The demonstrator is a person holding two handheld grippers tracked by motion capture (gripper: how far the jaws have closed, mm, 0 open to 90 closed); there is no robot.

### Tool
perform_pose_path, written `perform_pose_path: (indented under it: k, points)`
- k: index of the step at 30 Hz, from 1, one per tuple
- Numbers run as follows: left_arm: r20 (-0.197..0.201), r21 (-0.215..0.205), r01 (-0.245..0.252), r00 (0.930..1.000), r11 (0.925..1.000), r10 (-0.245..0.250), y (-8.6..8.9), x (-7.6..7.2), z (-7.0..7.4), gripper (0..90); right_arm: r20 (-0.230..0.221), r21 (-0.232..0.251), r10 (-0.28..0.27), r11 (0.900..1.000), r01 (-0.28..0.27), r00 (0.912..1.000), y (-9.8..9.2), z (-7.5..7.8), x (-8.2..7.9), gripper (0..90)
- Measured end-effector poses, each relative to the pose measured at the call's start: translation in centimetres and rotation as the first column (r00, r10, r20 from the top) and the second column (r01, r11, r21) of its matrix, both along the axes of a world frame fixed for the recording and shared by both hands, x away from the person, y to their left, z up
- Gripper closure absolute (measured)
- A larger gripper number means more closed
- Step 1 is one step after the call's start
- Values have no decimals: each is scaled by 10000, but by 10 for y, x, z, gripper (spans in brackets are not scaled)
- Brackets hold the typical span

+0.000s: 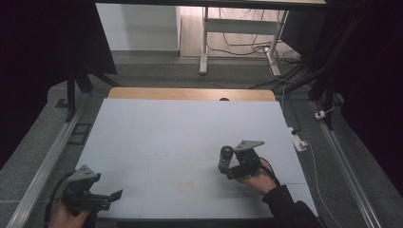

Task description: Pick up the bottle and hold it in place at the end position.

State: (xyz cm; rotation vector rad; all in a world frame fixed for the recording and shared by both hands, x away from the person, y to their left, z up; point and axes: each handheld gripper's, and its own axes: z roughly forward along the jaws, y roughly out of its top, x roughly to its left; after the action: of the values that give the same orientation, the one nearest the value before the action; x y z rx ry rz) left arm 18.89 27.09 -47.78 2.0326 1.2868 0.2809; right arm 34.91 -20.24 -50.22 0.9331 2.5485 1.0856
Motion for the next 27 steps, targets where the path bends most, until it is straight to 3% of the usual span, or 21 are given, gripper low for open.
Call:
perform_pose_path:
  k: [6,13,17,27]
  points:
    - [-4,7,0,10000,10000,0,0,0,0,0,91,41,455,9990,-455,9989,1,1,3,335]
    - [-5,14,6,10000,10000,-6,0,0,0,0,108,-72,882,9961,-881,9960,3,0,3,507]
    - [-5,15,10,10000,10000,-10,0,0,0,0,463,-414,939,9949,-920,9945,6,1,0,525]
    - [-1,15,1,10000,10000,-1,0,0,0,0,304,-374,625,9974,-614,9976,6,5,0,530]
